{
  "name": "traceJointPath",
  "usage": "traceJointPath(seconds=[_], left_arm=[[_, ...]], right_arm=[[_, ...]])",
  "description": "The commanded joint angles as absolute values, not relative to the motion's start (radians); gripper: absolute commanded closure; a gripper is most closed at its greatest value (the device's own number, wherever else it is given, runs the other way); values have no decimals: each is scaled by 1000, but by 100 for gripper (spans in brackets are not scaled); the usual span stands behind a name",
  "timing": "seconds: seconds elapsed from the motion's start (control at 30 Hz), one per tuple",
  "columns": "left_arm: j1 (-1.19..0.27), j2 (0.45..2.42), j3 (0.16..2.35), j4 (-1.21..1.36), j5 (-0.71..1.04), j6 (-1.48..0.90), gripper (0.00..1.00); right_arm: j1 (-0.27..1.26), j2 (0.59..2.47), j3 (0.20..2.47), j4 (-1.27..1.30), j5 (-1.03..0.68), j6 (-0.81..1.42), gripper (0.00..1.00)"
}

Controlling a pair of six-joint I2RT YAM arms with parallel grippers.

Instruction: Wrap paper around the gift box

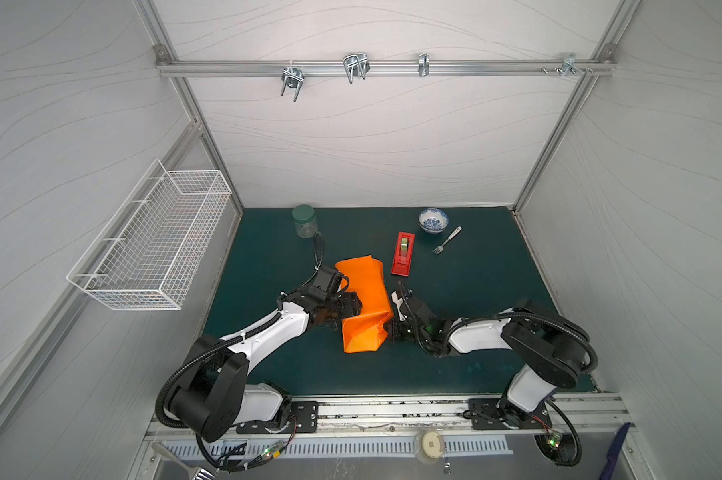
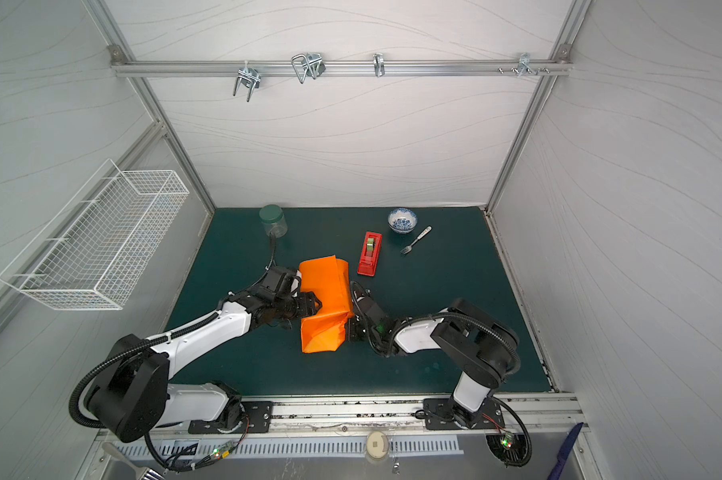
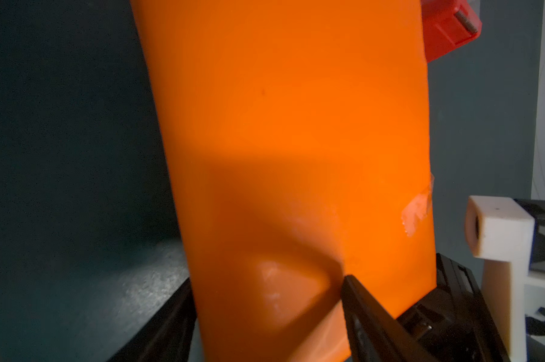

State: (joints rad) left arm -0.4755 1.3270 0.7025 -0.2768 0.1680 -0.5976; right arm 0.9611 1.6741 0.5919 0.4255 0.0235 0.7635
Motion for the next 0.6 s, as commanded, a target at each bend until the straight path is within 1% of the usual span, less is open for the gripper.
traceJointPath(seconds=[0.0,0.13,0.27,0.43,0.57], left_arm=[[-478,1364,673,-333,159,-577,27],[-477,1366,673,-329,161,-575,28],[-477,1369,673,-328,161,-574,28],[-478,1362,673,-333,159,-574,28],[-477,1362,675,-334,156,-574,28]], right_arm=[[962,1716,600,419,48,776,94],[955,1703,603,420,33,762,93],[953,1653,603,399,12,736,90],[942,1591,608,352,-52,709,85],[934,1558,590,339,-84,703,84]])
